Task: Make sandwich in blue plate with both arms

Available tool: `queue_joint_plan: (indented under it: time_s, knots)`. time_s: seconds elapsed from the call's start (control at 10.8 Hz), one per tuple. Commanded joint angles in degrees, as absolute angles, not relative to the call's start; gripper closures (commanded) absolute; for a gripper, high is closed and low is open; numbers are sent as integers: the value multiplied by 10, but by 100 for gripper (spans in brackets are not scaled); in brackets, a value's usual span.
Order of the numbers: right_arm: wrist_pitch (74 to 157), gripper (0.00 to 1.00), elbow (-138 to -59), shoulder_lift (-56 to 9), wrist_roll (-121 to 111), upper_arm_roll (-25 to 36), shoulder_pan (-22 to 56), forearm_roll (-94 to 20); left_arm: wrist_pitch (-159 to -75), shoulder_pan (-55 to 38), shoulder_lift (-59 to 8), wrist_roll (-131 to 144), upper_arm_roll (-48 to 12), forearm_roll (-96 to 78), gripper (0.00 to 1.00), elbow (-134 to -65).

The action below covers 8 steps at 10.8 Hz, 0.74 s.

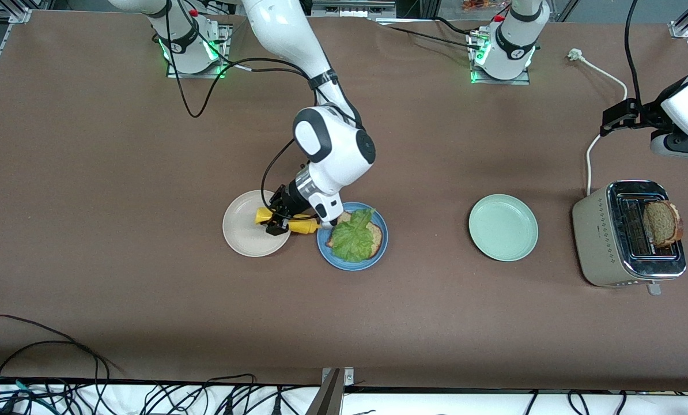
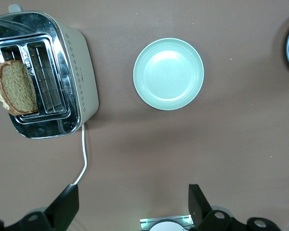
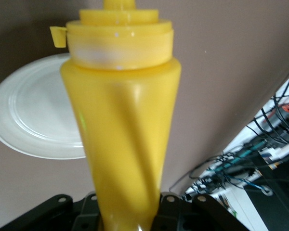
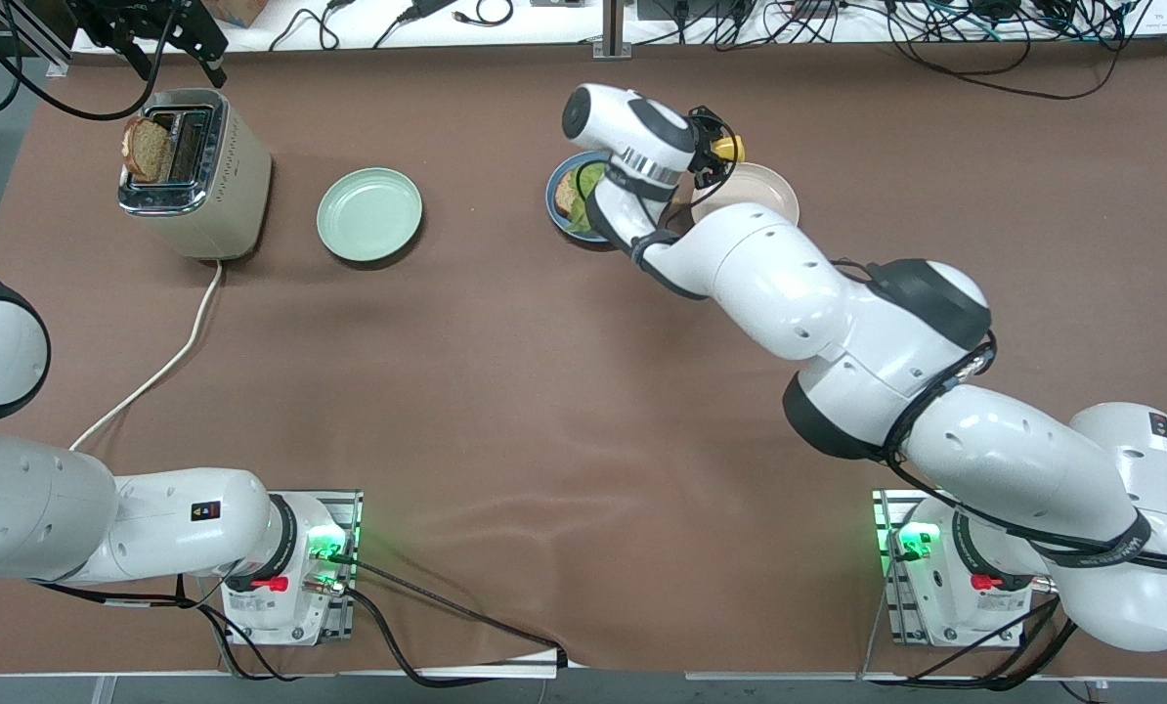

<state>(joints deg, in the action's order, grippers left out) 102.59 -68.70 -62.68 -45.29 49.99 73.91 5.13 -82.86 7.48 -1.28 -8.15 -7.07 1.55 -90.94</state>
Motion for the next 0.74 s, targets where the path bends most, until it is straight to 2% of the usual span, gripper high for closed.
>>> queue_joint_plan:
  time_s: [0.0,0.65]
  knots:
    - [985,100,-635,-672,-446,519,740,89,-817,76,-14,-79,-74,27,0,-898]
    - [991,100,-635,-670,-452,518,736,95,-817,77,-14,-79,-73,25,0,-897]
